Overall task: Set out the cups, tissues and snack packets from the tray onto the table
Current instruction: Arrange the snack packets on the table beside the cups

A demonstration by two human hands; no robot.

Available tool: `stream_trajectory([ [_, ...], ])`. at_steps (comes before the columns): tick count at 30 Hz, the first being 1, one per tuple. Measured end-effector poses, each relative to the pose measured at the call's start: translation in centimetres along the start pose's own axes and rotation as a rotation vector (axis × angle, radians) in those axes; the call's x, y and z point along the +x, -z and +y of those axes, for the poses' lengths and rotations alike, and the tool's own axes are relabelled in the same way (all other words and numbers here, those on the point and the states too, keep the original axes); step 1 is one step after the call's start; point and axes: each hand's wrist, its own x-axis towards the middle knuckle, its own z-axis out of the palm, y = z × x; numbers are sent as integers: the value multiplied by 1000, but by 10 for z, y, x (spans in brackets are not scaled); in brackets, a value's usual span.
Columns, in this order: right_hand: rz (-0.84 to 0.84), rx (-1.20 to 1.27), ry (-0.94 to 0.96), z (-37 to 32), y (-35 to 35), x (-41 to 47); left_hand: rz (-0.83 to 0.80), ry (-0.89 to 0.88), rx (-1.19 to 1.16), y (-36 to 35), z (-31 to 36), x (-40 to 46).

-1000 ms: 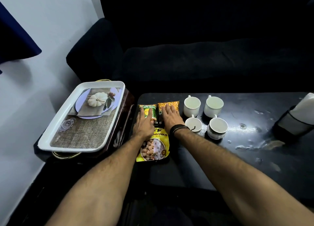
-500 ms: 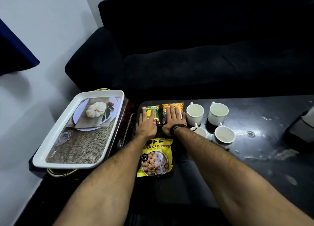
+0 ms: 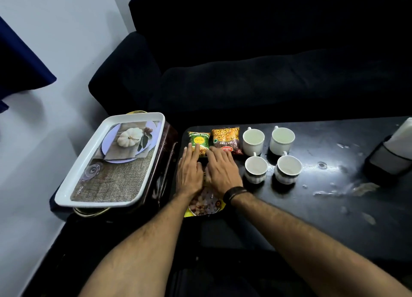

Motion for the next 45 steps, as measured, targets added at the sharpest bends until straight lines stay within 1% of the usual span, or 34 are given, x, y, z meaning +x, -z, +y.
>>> stream_trajectory([
  [3,26,6,38,-11,-8,-34,39,61,-73,4,-7,-20],
  [4,-13,2,50,-13,-11,-46,52,91,-102,6,-8,-28],
  [6,-162,-15,58,-12,-21,-67,59,132,-141,8,-12,-48],
  [8,-255,-27,35,-6,-29,-79,36,155,-132,7,-16,-68],
  [11,-275,-30,2,-1,-30,-78,-21,159,-115,3,-21,-87],
  [15,-311,-110,-14,5,-28,-68,-97,128,-45,-6,-18,-98],
  [17,-313,-139,-29,7,-26,-64,-115,114,-30,-9,-16,-97],
  [20,-250,-156,-58,15,-24,-64,-165,92,7,-13,-10,-86],
  [22,-220,-167,12,23,-26,-69,-183,83,33,-17,-3,-80],
  [24,-227,-158,77,30,-28,-74,-167,78,69,-21,2,-79],
  [27,-226,-123,33,36,-30,-72,-142,89,109,-24,3,-82],
  [31,-253,-114,36,36,-31,-66,-148,101,70,-23,2,-83],
  [39,-331,-98,25,30,-24,-64,-278,145,-3,-10,6,-80],
  [42,-295,-107,43,22,-10,-64,-289,172,8,5,15,-83],
  [45,-274,-129,64,18,15,-55,-290,127,67,25,30,-79],
])
